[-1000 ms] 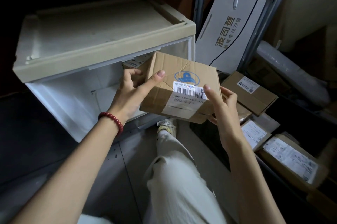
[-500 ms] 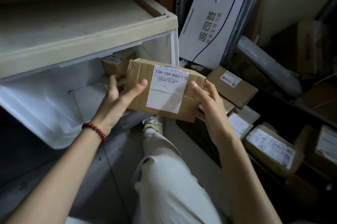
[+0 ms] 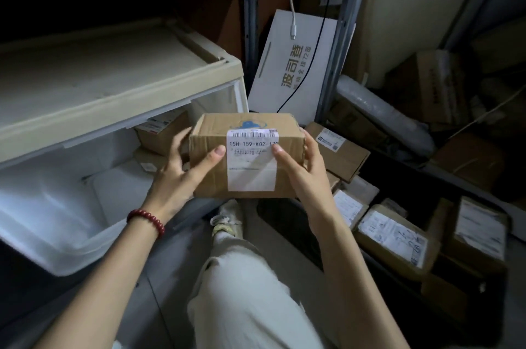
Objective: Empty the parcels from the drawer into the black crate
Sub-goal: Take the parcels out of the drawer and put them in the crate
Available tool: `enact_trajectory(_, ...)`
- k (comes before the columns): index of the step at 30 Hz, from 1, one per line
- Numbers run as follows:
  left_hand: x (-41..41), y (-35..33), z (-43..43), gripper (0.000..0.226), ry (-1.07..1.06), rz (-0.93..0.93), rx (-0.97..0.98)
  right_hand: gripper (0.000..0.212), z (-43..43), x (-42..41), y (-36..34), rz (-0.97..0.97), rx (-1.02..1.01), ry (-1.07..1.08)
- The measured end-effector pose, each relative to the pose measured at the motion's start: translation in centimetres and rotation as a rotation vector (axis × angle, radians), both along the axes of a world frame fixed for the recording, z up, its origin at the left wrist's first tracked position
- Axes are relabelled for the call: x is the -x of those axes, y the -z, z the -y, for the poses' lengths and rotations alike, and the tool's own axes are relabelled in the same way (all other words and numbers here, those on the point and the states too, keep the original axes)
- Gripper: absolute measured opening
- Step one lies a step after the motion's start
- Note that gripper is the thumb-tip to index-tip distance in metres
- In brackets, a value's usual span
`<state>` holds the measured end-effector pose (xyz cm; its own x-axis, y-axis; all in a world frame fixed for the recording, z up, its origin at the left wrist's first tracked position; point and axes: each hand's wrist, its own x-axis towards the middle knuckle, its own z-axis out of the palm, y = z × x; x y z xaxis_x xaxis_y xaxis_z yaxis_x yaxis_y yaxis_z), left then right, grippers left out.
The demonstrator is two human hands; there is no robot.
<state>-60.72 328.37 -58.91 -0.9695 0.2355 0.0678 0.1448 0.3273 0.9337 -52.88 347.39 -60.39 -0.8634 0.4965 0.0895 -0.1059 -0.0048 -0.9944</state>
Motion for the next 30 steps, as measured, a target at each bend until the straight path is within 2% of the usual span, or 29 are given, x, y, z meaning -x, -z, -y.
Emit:
enact_trajectory(3, -0.8, 0.5, -1.6, 0.088, 0.01, -0.004, -0.084, 0.07, -1.4, -0.6, -0.5, 0.009, -0.037, 0.016)
enact_trajectory(7, -2.1, 0.7, -5.1, 0.072, 0.038, 0.02, -0.133, 0.064, -4.4, -2.9, -0.9, 0.017, -0.062, 0.044)
enact_trajectory(9, -2.4, 0.3, -7.1, 0.069, 0.091, 0.059, -0.105, 0.06, -6.4, -4.6, -1.1, 0.035, -0.067, 0.092)
enact_trajectory(14, -3.0, -2.0, -13.5, 0.084, 0.216, 0.059, -0.022, 0.059, -11.6, -8.2, -2.3, 0.048, -0.055, 0.212)
enact_trajectory(16, -3.1, -3.1, -15.8, 0.089, 0.307, 0.066, 0.078, 0.064, -13.5, -9.4, -2.7, 0.043, -0.041, 0.243)
enact_trajectory(20, -3.3, -4.3, -19.8, 0.083, 0.419, 0.068, 0.262, 0.067, -16.3, -10.9, -2.6, 0.06, 0.002, 0.308)
enact_trajectory(24, -3.4, -4.0, -24.0, 0.085, 0.458, 0.131, 0.246, 0.074, -18.6, -11.9, -1.2, 0.099, 0.053, 0.389)
enact_trajectory(28, -4.3, -1.9, -27.4, 0.083, 0.473, 0.163, 0.2, 0.055, -20.6, -12.9, 0.3, 0.124, 0.101, 0.446)
enact_trajectory(30, -4.6, -0.5, -29.1, 0.078, 0.454, 0.16, 0.164, 0.053, -21.8, -13.2, 0.9, 0.128, 0.092, 0.481)
